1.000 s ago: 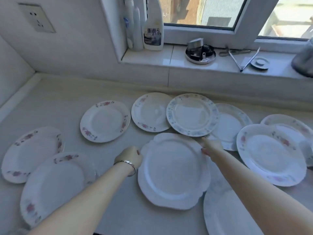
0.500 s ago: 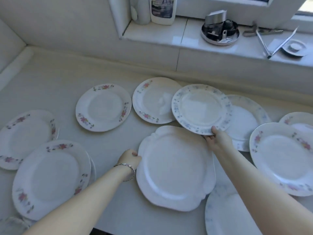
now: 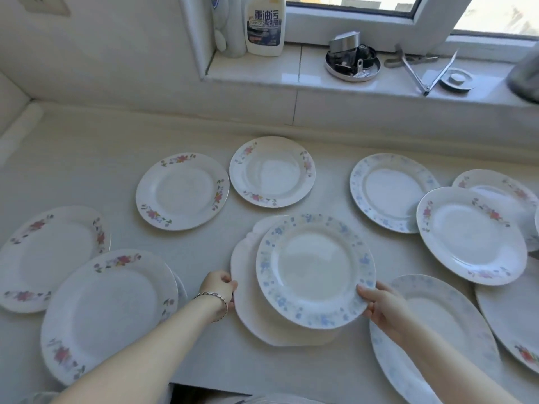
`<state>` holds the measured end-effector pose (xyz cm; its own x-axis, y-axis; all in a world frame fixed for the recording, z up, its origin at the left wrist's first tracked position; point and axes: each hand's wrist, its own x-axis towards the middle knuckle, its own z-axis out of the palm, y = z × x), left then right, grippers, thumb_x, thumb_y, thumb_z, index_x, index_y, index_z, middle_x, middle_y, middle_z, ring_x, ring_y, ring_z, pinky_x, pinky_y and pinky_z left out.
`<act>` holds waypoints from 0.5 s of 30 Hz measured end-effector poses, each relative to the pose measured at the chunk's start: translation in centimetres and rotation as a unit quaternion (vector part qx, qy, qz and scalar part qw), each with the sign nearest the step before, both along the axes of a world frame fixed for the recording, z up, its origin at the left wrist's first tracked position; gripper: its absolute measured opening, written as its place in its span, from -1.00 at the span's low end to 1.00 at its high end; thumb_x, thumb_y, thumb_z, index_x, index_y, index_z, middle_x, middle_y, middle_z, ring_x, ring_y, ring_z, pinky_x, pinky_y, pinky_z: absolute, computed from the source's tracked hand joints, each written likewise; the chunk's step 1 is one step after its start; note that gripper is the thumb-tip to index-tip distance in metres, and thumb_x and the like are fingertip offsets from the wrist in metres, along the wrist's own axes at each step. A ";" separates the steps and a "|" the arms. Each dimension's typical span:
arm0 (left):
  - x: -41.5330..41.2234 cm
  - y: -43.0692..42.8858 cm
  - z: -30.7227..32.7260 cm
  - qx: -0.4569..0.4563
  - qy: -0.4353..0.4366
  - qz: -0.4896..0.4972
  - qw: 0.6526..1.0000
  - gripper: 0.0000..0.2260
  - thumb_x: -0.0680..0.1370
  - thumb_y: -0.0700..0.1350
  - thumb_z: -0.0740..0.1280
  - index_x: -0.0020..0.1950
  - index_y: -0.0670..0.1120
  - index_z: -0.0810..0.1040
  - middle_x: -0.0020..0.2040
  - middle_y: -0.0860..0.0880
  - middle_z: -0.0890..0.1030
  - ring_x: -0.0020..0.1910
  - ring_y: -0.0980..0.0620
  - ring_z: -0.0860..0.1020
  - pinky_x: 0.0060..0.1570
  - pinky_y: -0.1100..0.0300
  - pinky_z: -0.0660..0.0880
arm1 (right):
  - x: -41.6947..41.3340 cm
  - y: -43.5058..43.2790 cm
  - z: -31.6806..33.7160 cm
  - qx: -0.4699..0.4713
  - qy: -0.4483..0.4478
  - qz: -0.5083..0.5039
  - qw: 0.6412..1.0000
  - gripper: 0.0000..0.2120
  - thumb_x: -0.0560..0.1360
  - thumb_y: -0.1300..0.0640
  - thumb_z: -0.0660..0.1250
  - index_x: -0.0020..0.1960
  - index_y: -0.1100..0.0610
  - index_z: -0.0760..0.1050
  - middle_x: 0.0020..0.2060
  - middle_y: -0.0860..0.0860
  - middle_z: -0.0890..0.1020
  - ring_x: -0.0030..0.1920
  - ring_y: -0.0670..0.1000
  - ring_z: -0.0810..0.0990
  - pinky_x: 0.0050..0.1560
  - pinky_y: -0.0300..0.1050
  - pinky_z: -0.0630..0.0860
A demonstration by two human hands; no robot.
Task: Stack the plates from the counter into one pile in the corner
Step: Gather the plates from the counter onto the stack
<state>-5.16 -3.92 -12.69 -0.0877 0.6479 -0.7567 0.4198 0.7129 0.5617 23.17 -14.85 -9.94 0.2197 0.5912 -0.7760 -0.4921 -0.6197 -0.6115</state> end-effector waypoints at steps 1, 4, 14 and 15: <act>-0.5 -0.1 0.0 0.008 0.011 -0.003 1.000 -0.76 0.51 -0.37 0.21 -0.35 -0.18 0.38 -0.24 -0.19 0.49 -0.22 -0.15 0.51 -0.10 -0.13 0.58 | -0.8 -0.4 -0.4 -0.001 -0.009 0.009 1.000 -0.83 0.51 0.37 0.22 -0.02 0.19 0.53 -0.31 0.06 0.73 -0.34 0.02 0.71 -0.38 -0.14 0.64; -2.1 -0.3 -0.1 0.034 0.038 0.004 0.999 -0.72 0.49 -0.36 0.24 -0.39 -0.13 0.38 -0.25 -0.18 0.48 -0.26 -0.13 0.50 -0.09 -0.14 0.58 | -3.1 -0.7 -1.4 -0.005 -0.012 0.027 1.000 -0.81 0.49 0.39 0.22 -0.05 0.16 0.54 -0.36 0.03 0.73 -0.37 0.00 0.70 -0.41 -0.14 0.62; -3.7 0.1 0.1 0.090 0.153 -0.088 0.980 -0.85 0.51 -0.22 0.23 -0.27 -0.07 0.42 -0.17 -0.09 0.50 -0.17 -0.06 0.45 -0.09 0.18 0.45 | -6.0 1.2 -1.3 -0.083 -0.345 0.277 0.893 -0.80 0.47 0.05 0.32 -0.18 0.19 0.54 -0.45 0.05 0.59 -0.51 -0.01 0.57 -0.44 -0.16 0.55; -3.5 0.1 0.0 0.092 0.168 -0.105 0.976 -0.91 0.53 -0.18 0.20 -0.18 -0.07 0.41 -0.15 -0.07 0.50 -0.16 -0.06 0.44 -0.14 0.21 0.36 | -5.8 1.3 -1.0 -0.102 -0.381 0.326 0.859 -0.73 0.46 -0.04 0.32 -0.28 0.14 0.53 -0.49 0.03 0.57 -0.49 0.01 0.56 -0.37 -0.14 0.53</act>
